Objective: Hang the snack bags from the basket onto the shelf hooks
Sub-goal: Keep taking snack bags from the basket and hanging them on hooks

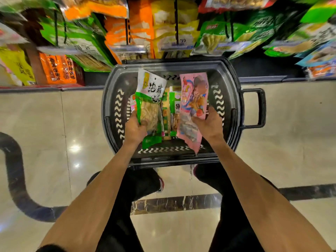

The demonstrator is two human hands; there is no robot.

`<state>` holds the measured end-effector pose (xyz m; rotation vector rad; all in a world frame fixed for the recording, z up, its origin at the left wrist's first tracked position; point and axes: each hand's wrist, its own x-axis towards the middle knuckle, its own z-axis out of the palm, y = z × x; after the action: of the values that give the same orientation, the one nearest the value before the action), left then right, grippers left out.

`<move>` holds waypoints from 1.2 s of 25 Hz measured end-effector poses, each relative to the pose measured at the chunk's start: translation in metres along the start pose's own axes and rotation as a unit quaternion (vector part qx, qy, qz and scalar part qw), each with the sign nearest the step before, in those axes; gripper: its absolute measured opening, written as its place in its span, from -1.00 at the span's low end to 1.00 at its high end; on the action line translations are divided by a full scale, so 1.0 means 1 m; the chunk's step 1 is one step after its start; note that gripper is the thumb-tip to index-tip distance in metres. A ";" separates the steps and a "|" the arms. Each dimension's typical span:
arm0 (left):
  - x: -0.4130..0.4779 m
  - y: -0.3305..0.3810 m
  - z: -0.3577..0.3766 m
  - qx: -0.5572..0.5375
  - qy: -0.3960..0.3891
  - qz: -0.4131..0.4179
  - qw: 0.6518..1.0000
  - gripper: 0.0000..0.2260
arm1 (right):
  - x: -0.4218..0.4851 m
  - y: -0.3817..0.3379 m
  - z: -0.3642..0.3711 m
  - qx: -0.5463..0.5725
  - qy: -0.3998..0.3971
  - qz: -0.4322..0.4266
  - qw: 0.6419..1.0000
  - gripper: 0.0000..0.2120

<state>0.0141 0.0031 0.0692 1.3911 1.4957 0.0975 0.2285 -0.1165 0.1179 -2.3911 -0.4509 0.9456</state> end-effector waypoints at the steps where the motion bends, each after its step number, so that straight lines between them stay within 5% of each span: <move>1: -0.015 0.017 -0.015 -0.005 0.003 0.018 1.000 -0.64 | -0.011 -0.013 -0.014 0.020 0.000 0.006 1.000 -0.74; 9: -0.156 0.165 -0.150 -0.187 0.017 0.059 0.980 -0.74 | -0.115 -0.144 -0.148 0.277 -0.049 0.031 0.959 -0.79; 13: -0.223 0.219 -0.226 -0.262 0.043 0.095 0.959 -0.75 | -0.171 -0.210 -0.207 0.284 -0.011 -0.017 0.959 -0.91; 18: -0.304 0.263 -0.314 -0.320 0.072 0.141 0.934 -0.80 | -0.252 -0.278 -0.257 0.289 0.021 -0.123 0.949 -0.81; 24: -0.351 0.279 -0.386 -0.352 0.084 0.174 0.916 -0.69 | -0.331 -0.307 -0.299 0.386 0.029 -0.170 0.906 -0.79; 30: -0.384 0.313 -0.371 -0.331 0.065 0.206 0.919 -0.79 | -0.363 -0.287 -0.334 0.399 0.065 -0.191 0.894 -0.78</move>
<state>-0.1146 0.0150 0.6746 1.1184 1.0901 0.8924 0.1785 -0.1746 0.6836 -1.5284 -0.3630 0.6130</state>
